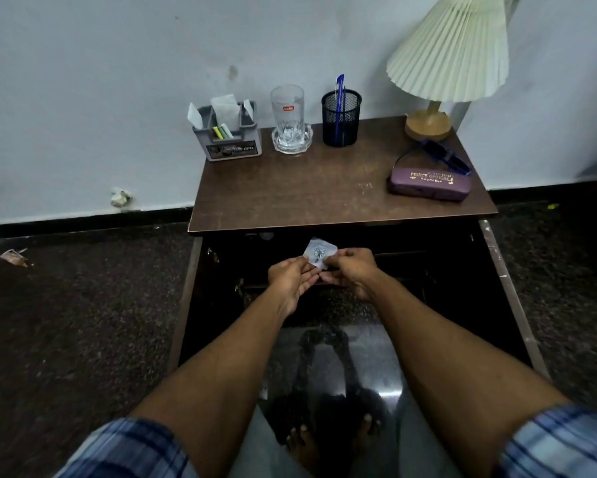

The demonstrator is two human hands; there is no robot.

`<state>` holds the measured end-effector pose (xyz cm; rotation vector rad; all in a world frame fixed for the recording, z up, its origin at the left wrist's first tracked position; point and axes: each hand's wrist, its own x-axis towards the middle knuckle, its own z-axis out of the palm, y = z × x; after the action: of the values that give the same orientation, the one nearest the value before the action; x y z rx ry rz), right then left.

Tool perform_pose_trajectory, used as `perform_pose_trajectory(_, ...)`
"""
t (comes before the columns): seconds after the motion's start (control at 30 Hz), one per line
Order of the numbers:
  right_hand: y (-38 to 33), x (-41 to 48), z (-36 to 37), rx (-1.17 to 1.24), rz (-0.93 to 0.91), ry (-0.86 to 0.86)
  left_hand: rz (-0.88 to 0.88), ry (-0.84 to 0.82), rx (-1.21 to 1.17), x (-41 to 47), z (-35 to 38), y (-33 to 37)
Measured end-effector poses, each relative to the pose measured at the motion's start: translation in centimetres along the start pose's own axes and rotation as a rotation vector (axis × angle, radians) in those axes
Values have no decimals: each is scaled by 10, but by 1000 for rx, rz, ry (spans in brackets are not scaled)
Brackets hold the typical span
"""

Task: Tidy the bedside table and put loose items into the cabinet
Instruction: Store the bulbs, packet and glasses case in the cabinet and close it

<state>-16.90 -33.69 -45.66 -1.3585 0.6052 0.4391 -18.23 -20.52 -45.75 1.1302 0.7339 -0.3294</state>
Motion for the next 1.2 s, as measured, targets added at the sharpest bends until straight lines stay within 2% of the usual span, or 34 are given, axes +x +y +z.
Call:
perform_pose_trajectory(0.37,1,73,17,-46,-66,272,27,46,-5,58,28,6)
perform_pose_trajectory(0.53,-4,100,14,-238,67,197,-15,104,22,77,27,8)
perform_pose_trajectory(0.67,-1,110,19,-234,98,169,-23,131,12,81,27,8)
perform_pose_trajectory(0.8,5,116,24,-205,20,220,-34,112,-25,84,31,10)
perform_pose_trajectory(0.97,1,112,27,-128,-62,202,-10,91,-44,79,32,11)
perform_pose_trajectory(1.2,-1,90,18,-239,-129,207,-58,64,53,55,26,9)
